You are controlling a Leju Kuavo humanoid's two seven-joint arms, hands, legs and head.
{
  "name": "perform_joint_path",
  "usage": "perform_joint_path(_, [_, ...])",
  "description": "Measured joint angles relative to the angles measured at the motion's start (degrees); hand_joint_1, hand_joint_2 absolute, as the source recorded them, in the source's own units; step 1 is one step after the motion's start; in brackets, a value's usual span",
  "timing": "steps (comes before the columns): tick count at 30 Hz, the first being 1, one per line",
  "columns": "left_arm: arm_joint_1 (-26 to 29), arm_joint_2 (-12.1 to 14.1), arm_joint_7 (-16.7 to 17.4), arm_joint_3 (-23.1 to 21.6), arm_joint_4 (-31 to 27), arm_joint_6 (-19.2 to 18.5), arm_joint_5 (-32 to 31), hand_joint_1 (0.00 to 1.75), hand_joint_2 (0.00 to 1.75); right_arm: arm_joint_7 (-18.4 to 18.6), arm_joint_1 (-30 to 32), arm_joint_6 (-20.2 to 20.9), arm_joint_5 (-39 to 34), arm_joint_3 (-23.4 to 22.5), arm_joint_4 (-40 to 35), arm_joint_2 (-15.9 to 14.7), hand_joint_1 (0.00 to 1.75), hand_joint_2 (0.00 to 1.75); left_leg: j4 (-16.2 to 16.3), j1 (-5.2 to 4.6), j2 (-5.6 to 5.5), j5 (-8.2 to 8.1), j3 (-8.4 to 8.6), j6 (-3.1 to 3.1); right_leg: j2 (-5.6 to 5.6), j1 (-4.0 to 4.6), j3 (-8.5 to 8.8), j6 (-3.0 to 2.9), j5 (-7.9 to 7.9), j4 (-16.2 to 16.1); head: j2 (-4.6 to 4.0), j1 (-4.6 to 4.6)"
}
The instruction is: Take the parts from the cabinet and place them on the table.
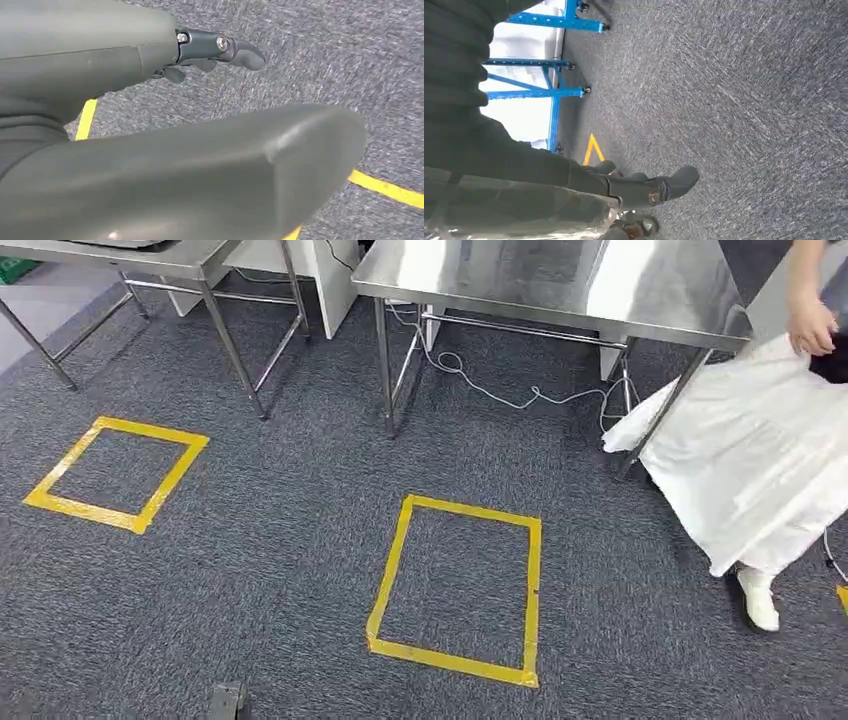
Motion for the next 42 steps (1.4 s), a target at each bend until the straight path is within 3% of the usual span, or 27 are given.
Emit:
perform_joint_path(2, [0.1, 0.0, 0.0, 0.0, 0.0, 0.0, 0.0, 0.0, 0.0, 0.1, 0.2, 0.0, 0.0, 0.0, 0.0, 0.0, 0.0, 1.75, 0.1, -0.02, 0.4, 0.17, -0.43, -0.2, -0.01, -0.48, -3.21, 0.47, -1.63, 6.1, 0.0, 0.02])
perform_joint_path(3, [0.1, 0.0, 0.1, 0.0, 0.0, 0.0, 0.0, 0.0, 0.0, 0.2, 0.3, 0.0, 0.0, -0.1, 0.1, 0.0, 0.0, 1.75, 0.1, 0.04, 0.63, 0.29, -0.57, -0.39, -0.02, -0.77, -3.0, 1.11, -1.04, 5.5, 0.0, 0.0])
perform_joint_path(5, [0.1, 0.0, 0.1, 0.0, 0.0, 0.0, -0.1, 0.0, 0.0, 0.3, 0.3, 0.0, 0.0, -0.1, 0.1, -0.2, 0.0, 1.75, 0.3, 0.25, 1.43, 0.48, -0.92, -0.82, -0.59, -1.32, 1.25, 2.86, 2.51, -2.8, 0.0, 0.0])
perform_joint_path(6, [0.1, 0.0, 0.1, 0.0, 0.0, 0.0, -0.1, 0.0, 0.0, 0.3, 0.2, 0.0, 0.0, -0.1, 0.1, -0.3, 0.0, 1.75, 0.8, 0.3, 1.8, 0.45, -1.12, -1.11, -2.02, -1.46, 3.79, 3.46, 4.04, -7.7, 0.0, 0.04])
perform_joint_path(7, [0.1, 0.0, 0.1, 0.0, 0.0, -0.1, -0.1, 0.0, 0.0, 0.3, -0.1, 0.1, 0.0, -0.1, 0.1, -0.2, 0.0, 1.75, 1.6, -0.08, 2.33, 0.26, -1.32, -1.65, -4.9, -1.56, 4.86, 3.2, 5.05, -10.4, 0.0, 0.04])
perform_joint_path(11, [0.2, 0.0, 0.1, -0.1, 0.0, -0.1, -0.4, 0.0, 0.0, 0.5, -0.2, 0.3, 0.0, -0.2, 0.1, -0.1, 0.0, 1.75, 1.9, 0.34, 4.58, -0.22, -0.91, -3.3, -2.69, -1.11, 3.99, 1.37, 6.48, -10.3, 0.0, -0.33])
perform_joint_path(12, [0.2, 0.0, 0.1, -0.2, 0.0, -0.1, -0.4, 0.0, 0.0, 0.5, -0.1, 0.3, 0.0, -0.2, 0.1, -0.1, 0.0, 1.75, 2.2, 0.75, 4.35, -0.33, -1.11, -3.73, -2.16, -1.84, 4.09, 0.81, 6.93, -10.4, 0.0, -0.26])
perform_joint_path(14, [0.2, 0.0, 0.1, -0.4, 0.0, 0.0, -0.5, 0.0, 0.0, 0.7, 0.0, 0.3, 0.0, -0.5, 0.1, 0.1, 0.0, 1.75, 7.5, 1.15, 0.93, -5.71, -3.01, -4.83, -1.12, -1.8, 3.94, -0.06, 7.61, -10.4, 0.0, -0.42])
perform_joint_path(16, [0.3, 0.0, 0.2, -0.5, 0.0, 0.0, -0.5, 0.0, 0.0, 0.7, 0.0, 0.3, 0.0, -0.5, 0.1, 0.2, 0.0, 1.75, 16.4, 1.18, 0.08, -10.58, -6.2, -5.15, 0.03, -1.57, 3.35, -0.25, 8.03, -10.2, 0.0, -0.44])
perform_joint_path(17, [0.3, 0.0, 0.3, -0.5, 0.0, 0.0, -0.6, 0.0, 0.0, 0.9, 0.1, 0.3, 0.0, -0.6, 0.1, 0.2, 0.0, 1.75, 19.6, 1.19, 0.09, -11.59, -7.14, -5.2, 0.73, -1.48, 3.12, -0.3, 8.16, -10.2, 0.0, -0.41])
perform_joint_path(18, [0.3, 0.0, 0.3, -0.5, 0.0, 0.0, -0.6, 0.0, 0.0, 1.0, 0.2, 0.3, 0.0, -0.8, 0.1, 0.2, 0.0, 1.75, 19.6, 1.22, 0.09, -11.09, -6.7, -5.14, 1.47, -1.43, 3.02, -0.16, 8.25, -10.1, 0.0, -0.39])
perform_joint_path(20, [0.2, 0.0, 0.4, -0.6, 0.0, 0.0, -0.7, 0.0, 0.0, 1.1, 0.3, 0.3, 0.0, -0.9, 0.1, 0.2, 0.0, 1.75, 12.4, 1.32, -0.35, -7.22, -2.26, -4.7, 2.95, -1.42, 3.07, -0.05, 8.31, -10.0, 0.0, -0.42])
perform_joint_path(21, [0.2, 0.0, 0.4, -0.6, 0.0, -0.1, -0.7, 0.0, 0.0, 1.2, 0.3, 0.3, 0.0, -0.9, 0.1, 0.2, 0.0, 1.75, 7.4, 1.34, -1.23, -5.09, 0.58, -4.37, 3.62, -1.41, 3.19, 0.01, 8.35, -10.0, 0.0, -0.44])
perform_joint_path(22, [0.2, 0.0, 0.4, -0.6, 0.0, -0.1, -0.9, 0.0, 0.0, 1.2, 0.3, 0.3, 0.0, -0.9, 0.1, 0.3, 0.0, 1.75, 3.0, 1.5, -4.21, -5.02, 3.04, -3.78, 4.24, -1.53, 3.13, 0.18, 8.45, -10.1, 0.0, -0.35])
perform_joint_path(23, [0.2, 0.1, 0.5, -0.6, 0.0, 0.0, -0.9, 0.0, 0.0, 1.2, 0.1, 0.3, 0.0, -0.9, 0.1, 0.4, 0.0, 1.75, 2.8, 1.23, -4.75, -4.89, 2.96, -3.6, 4.61, -1.05, 2.75, 0.72, 8.74, -9.9, 0.0, -0.35])
perform_joint_path(26, [-0.1, 0.1, 0.5, -0.7, 0.0, 0.0, -0.9, 0.0, 0.0, 1.2, 0.1, 0.3, 0.2, -0.9, 0.1, 0.6, 0.0, 1.75, 2.7, 0.86, -3.13, -4.74, 2.75, -2.89, 5.98, -1.57, 2.2, 1.94, 9.33, -10.6, 0.0, -0.72])
perform_joint_path(27, [-0.1, 0.0, 0.5, -0.8, 0.0, 0.0, -0.9, 0.0, 0.0, 1.2, 0.2, 0.3, 0.2, -1.0, 0.1, 0.5, 0.0, 1.75, 1.4, 0.94, -2.32, -4.18, 3.18, -2.25, 6.41, -0.82, 1.59, 2.52, 9.68, -11.2, 0.0, -0.74])
perform_joint_path(28, [-0.2, 0.0, 0.5, -0.9, 0.0, 0.0, -0.9, 0.0, 0.0, 1.2, 0.3, 0.3, 0.2, -1.0, 0.1, 0.5, 0.0, 1.75, 0.1, 1.27, -1.54, -3.31, 3.62, -1.91, 4.43, -0.88, 1.55, 2.32, 9.03, -10.2, 0.0, -0.35])
perform_joint_path(29, [-0.3, -0.1, 0.5, -1.0, 0.0, 0.0, -0.9, 0.0, 0.0, 1.2, 0.1, 0.3, 0.2, -1.0, 0.1, 0.3, 0.0, 1.75, -0.3, 1.18, -1.14, -3.03, 3.56, -1.39, 2.46, -0.6, -0.16, 1.76, 7.27, -7.5, 0.0, -0.24])
perform_joint_path(30, [-0.2, -0.1, 0.5, -1.0, 0.0, 0.0, -0.9, 0.0, 0.0, 1.2, 0.0, 0.3, 0.2, -1.0, 0.1, 0.4, 0.0, 1.75, -0.3, 1.04, -0.23, -2.93, 3.3, -1.26, 1.46, -0.69, -2.52, 1.25, 5.04, -2.8, 0.0, -0.11])
perform_joint_path(32, [-0.1, -0.1, 0.5, -1.0, 0.0, 0.0, -0.9, 0.0, 0.0, 1.2, 0.0, 0.4, 0.2, -1.0, 0.1, 0.4, 0.0, 1.75, -0.3, 0.76, 1.27, -2.85, 2.93, -1.14, 0.83, -0.73, -6.62, 1.12, 1.84, 5.8, 0.0, -0.07])
perform_joint_path(33, [-0.1, -0.1, 0.5, -1.0, 0.0, -0.1, -0.9, 0.0, 0.0, 1.3, 0.2, 0.4, 0.2, -1.0, 0.1, 0.3, 0.0, 1.75, -0.2, 0.63, 1.96, -2.78, 2.76, -1.18, 0.72, -0.73, -7.2, 1.53, 1.65, 7.5, 0.0, -0.04])
perform_joint_path(34, [-0.1, -0.1, 0.5, -1.0, 0.0, -0.1, -0.9, 0.0, 0.0, 1.3, 0.3, 0.4, 0.2, -1.1, 0.1, 0.3, 0.0, 1.75, -0.2, 0.54, 2.6, -2.71, 2.67, -1.25, 0.58, -0.78, -6.11, 2.02, 2.39, 6.0, 0.0, -0.04])
perform_joint_path(36, [-0.1, -0.1, 0.5, -1.0, 0.0, -0.2, -0.9, 0.0, 0.0, 1.3, 0.3, 0.5, 0.2, -1.1, 0.1, 0.2, 0.0, 1.75, 0.0, 0.5, 3.89, -2.61, 2.59, -1.44, -0.72, -0.81, 0.05, 2.98, 5.68, -4.1, 0.0, -0.02])
perform_joint_path(37, [-0.2, -0.1, 0.5, -1.0, 0.0, -0.2, -0.9, 0.0, 0.0, 1.3, 0.2, 0.6, 0.2, -1.1, 0.1, 0.2, 0.0, 1.75, 0.2, 0.37, 4.42, -2.64, 2.63, -1.57, -2.97, -0.7, 3.42, 3.01, 6.83, -9.5, 0.0, 0.04])
perform_joint_path(38, [-0.2, -0.1, 0.5, -1.1, 0.0, -0.2, -0.9, 0.0, 0.0, 1.2, -0.1, 0.7, 0.2, -1.1, 0.1, 0.2, 0.0, 1.75, 0.7, -0.22, 4.96, -2.93, 2.46, -1.97, -4.93, -0.17, 4.27, 2.56, 7.2, -12.0, 0.0, 0.22])
perform_joint_path(42, [-0.4, -0.1, 0.5, -1.1, 0.0, -0.2, -0.9, 0.0, 0.0, 1.2, 0.2, 0.8, 0.2, -1.3, 0.1, 0.2, 0.0, 1.75, 0.8, -0.14, 7.23, -3.05, 2.78, -3.05, -2.25, -0.51, 3.7, 1.03, 8.28, -11.9, 0.0, -0.26])
